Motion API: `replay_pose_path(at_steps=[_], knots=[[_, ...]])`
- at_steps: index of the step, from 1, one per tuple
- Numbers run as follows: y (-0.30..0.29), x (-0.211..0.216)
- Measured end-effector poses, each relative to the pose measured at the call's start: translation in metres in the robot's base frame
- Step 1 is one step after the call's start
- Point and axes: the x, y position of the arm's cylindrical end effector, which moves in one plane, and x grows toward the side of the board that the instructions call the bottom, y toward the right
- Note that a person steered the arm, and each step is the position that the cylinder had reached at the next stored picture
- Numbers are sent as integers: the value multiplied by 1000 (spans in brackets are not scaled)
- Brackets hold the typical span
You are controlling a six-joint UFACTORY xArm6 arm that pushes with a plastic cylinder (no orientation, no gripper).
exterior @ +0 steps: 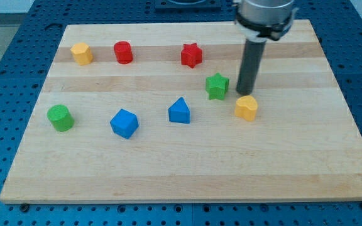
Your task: Slide the green star closer to the green circle
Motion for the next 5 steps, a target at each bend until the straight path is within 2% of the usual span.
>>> replay_pose_path(at_steps=[1,2,3,4,5], knots=[[-64,1],[-69,0],[-35,-21],[-40,-40],[-105,-19]])
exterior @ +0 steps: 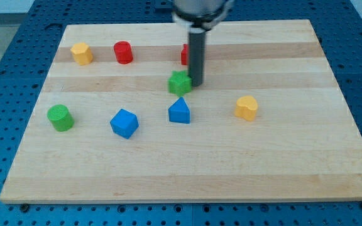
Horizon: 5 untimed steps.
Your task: Slide the green star closer to the green circle
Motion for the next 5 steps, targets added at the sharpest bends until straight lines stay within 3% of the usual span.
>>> replay_pose_path(at_steps=[1,2,4,5], knots=[[-69,45],[-80,46],[-73,-8],[-81,-13]])
